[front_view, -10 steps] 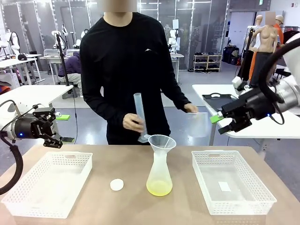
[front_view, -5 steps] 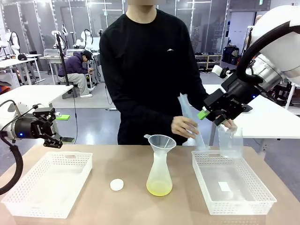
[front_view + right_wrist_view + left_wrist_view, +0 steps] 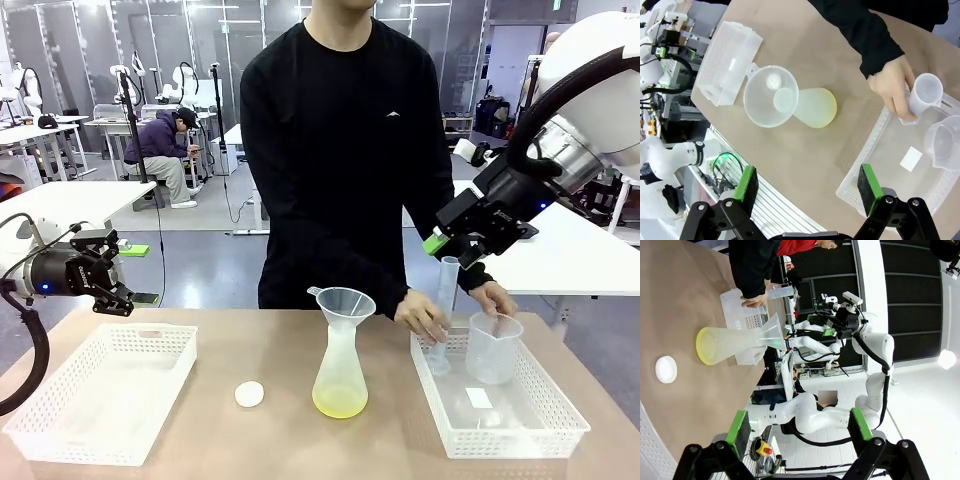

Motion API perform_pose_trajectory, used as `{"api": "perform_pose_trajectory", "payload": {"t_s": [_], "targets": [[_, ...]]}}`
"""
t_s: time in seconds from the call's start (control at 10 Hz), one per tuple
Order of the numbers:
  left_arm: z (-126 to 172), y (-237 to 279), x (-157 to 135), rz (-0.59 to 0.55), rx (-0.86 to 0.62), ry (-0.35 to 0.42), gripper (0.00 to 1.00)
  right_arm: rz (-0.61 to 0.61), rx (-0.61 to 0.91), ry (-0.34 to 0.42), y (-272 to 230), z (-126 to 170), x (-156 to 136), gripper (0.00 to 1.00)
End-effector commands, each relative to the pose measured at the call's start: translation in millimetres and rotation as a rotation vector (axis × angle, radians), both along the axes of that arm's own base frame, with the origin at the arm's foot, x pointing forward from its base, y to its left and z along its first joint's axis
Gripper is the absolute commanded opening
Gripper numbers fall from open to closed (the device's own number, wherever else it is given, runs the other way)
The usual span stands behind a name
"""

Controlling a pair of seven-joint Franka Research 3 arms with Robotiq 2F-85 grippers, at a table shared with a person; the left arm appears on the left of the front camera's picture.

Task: Prepare the solutions needed for the experiment.
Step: Once the solution is in the Big flask , pick up the Plastic Funnel and place it back into the right Organizing basket.

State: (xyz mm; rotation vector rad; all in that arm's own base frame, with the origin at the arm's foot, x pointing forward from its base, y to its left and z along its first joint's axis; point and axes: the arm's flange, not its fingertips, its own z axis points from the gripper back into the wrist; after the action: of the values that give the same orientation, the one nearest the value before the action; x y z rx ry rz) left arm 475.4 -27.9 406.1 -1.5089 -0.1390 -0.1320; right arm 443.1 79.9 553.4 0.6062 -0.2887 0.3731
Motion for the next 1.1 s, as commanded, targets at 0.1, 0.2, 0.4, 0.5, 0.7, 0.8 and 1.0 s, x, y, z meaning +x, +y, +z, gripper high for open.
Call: {"api": "perform_pose_trajectory", "payload": {"t_s": [0.1,0.2,0.4,0.5,0.7,0.8,1.0], "targets": [[2,0,1,0.010,-0.003,-0.004,1.00,0.021,0.015,-0.007,1,-3,0,1.00],[2,0,1,0.010,-0.003,-0.004,1.00,0.000,0.001,0.000,0,0,0,1.00],[2,0,1,0.010,-0.003,-0.004,1.00,-0.093,-0.021,0.036,37,4,-3,1.00],[2,0,1,0.010,-0.003,-0.004,1.00,-0.164,-0.077,0.048,51,8,-4,1.00],[2,0,1,0.010,-0.003,-0.004,1.00,-0.210,-0.127,0.068,85,14,-4,1.00],[2,0,1,0.010,-0.003,-0.004,1.00,-0.212,-0.129,0.078,98,17,-5,1.00],[2,0,1,0.010,-0.003,-0.004,1.00,-0.276,-0.162,0.083,112,18,-4,1.00]]}}
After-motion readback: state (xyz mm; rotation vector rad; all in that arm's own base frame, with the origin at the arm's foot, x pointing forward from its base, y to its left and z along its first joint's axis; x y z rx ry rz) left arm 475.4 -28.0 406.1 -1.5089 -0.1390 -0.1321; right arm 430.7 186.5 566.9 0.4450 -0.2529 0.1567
